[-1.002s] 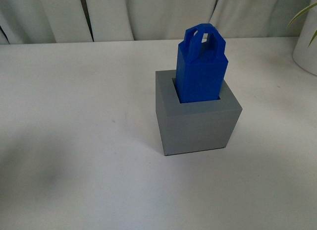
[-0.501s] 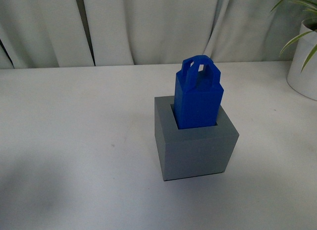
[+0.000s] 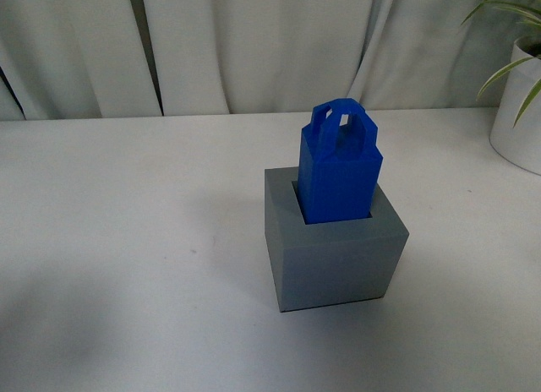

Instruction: Insert blue part into gray base

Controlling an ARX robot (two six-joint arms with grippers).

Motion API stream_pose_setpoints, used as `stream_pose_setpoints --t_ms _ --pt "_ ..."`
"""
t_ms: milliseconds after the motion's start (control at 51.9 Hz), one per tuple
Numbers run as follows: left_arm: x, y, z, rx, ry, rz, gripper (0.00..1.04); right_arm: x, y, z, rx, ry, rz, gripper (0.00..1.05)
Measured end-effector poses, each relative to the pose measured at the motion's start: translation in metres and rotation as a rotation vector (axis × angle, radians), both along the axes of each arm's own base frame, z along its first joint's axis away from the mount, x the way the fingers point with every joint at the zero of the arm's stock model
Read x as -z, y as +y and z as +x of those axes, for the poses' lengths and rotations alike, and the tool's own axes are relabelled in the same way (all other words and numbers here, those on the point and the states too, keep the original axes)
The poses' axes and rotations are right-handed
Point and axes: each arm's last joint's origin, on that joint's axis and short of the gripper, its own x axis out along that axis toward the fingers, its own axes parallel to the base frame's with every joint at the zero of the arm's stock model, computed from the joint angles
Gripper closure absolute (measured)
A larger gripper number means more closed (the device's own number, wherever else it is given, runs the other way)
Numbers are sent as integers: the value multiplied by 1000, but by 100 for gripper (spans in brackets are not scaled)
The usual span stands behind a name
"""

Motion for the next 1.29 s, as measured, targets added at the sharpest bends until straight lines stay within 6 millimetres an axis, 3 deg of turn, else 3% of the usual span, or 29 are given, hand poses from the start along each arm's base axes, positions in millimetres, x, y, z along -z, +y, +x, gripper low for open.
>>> stream_pose_setpoints --t_ms 193,1099,1291 --pt "0 0 0 0 0 0 6 13 -10 -14 18 -6 7 104" --pt "0 0 0 0 0 0 6 47 -10 -50 13 -14 11 103" --pt "0 0 0 0 0 0 6 47 -10 -54 13 -17 11 103"
